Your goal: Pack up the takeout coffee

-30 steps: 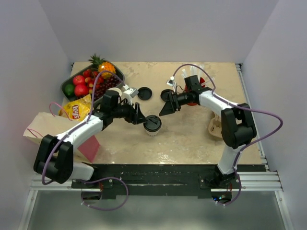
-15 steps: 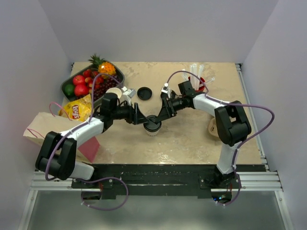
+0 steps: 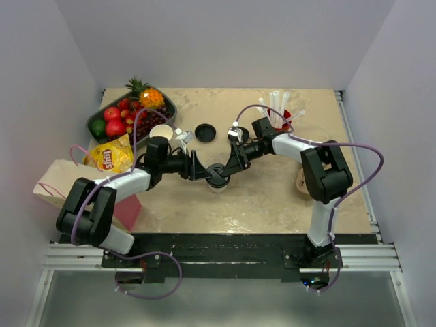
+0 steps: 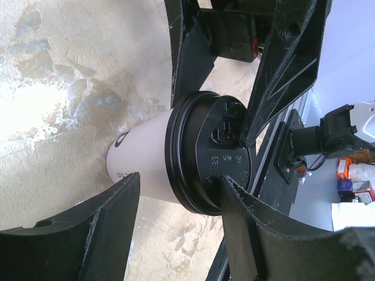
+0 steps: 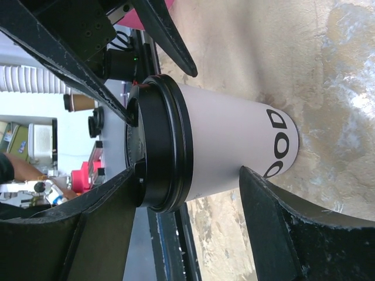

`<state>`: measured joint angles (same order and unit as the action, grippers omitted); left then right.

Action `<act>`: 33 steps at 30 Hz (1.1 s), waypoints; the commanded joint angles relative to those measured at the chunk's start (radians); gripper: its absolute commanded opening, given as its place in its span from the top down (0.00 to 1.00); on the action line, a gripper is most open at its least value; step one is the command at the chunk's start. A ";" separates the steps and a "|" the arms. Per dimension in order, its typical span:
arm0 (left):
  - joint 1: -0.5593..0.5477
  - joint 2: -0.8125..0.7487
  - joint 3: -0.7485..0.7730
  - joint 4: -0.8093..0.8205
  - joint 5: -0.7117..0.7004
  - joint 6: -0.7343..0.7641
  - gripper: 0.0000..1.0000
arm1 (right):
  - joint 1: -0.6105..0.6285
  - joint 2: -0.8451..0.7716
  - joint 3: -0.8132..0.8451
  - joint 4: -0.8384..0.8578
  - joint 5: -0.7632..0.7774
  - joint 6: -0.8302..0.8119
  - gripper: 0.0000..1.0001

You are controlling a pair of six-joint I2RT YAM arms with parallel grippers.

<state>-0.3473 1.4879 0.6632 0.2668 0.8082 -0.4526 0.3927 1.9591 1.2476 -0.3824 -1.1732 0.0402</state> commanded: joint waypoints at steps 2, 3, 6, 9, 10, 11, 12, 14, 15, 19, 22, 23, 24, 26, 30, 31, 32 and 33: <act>0.027 0.067 -0.079 -0.020 -0.067 0.068 0.41 | 0.005 0.058 0.003 -0.016 0.092 -0.062 0.32; 0.028 0.075 -0.077 -0.017 -0.072 0.068 0.41 | 0.006 0.063 0.000 -0.001 0.096 -0.053 0.32; 0.033 0.106 -0.053 -0.024 -0.067 0.077 0.41 | 0.005 0.072 -0.020 0.037 0.116 -0.008 0.34; 0.034 0.136 -0.024 -0.026 -0.049 0.080 0.42 | 0.006 0.086 -0.027 0.065 0.122 0.021 0.35; 0.034 0.147 -0.016 -0.026 -0.041 0.078 0.42 | 0.006 0.089 -0.027 0.069 0.118 0.029 0.35; 0.034 0.152 -0.010 -0.028 -0.026 0.080 0.42 | 0.006 0.092 -0.022 0.073 0.115 0.035 0.36; 0.034 0.155 0.001 -0.021 -0.018 0.084 0.42 | 0.006 0.092 -0.020 0.071 0.109 0.035 0.36; 0.034 0.150 0.007 -0.005 0.018 0.077 0.42 | 0.006 0.089 -0.016 0.074 0.099 0.030 0.36; 0.034 0.140 0.010 0.015 0.032 0.068 0.42 | 0.006 0.089 -0.011 0.067 0.087 0.026 0.36; 0.034 0.106 0.026 0.081 0.094 0.002 0.40 | 0.005 0.072 0.024 0.043 0.055 0.004 0.35; 0.036 0.109 0.047 0.146 0.115 -0.078 0.40 | 0.012 0.075 0.051 0.007 0.058 -0.034 0.35; 0.036 0.113 0.053 0.164 0.117 -0.102 0.40 | 0.014 0.078 0.056 -0.016 0.057 -0.066 0.35; 0.037 0.124 0.055 0.207 0.120 -0.148 0.40 | 0.014 0.080 0.059 -0.019 0.058 -0.069 0.36; 0.041 0.138 0.056 0.267 0.138 -0.194 0.40 | 0.015 0.080 0.061 -0.019 0.043 -0.071 0.36; 0.063 0.172 0.055 0.330 0.172 -0.241 0.41 | 0.020 0.078 0.076 -0.044 0.018 -0.102 0.36; 0.068 0.176 0.053 0.336 0.172 -0.250 0.41 | 0.021 0.077 0.078 -0.050 0.014 -0.112 0.36; 0.074 0.186 0.047 0.354 0.172 -0.276 0.41 | 0.021 0.078 0.082 -0.061 0.012 -0.118 0.36; 0.085 0.202 0.041 0.376 0.172 -0.297 0.41 | 0.026 0.078 0.084 -0.067 0.012 -0.123 0.36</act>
<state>-0.2955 1.6569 0.6903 0.5129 0.9585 -0.6559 0.3996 2.0094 1.3090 -0.4076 -1.2175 0.0120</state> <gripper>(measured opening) 0.591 0.645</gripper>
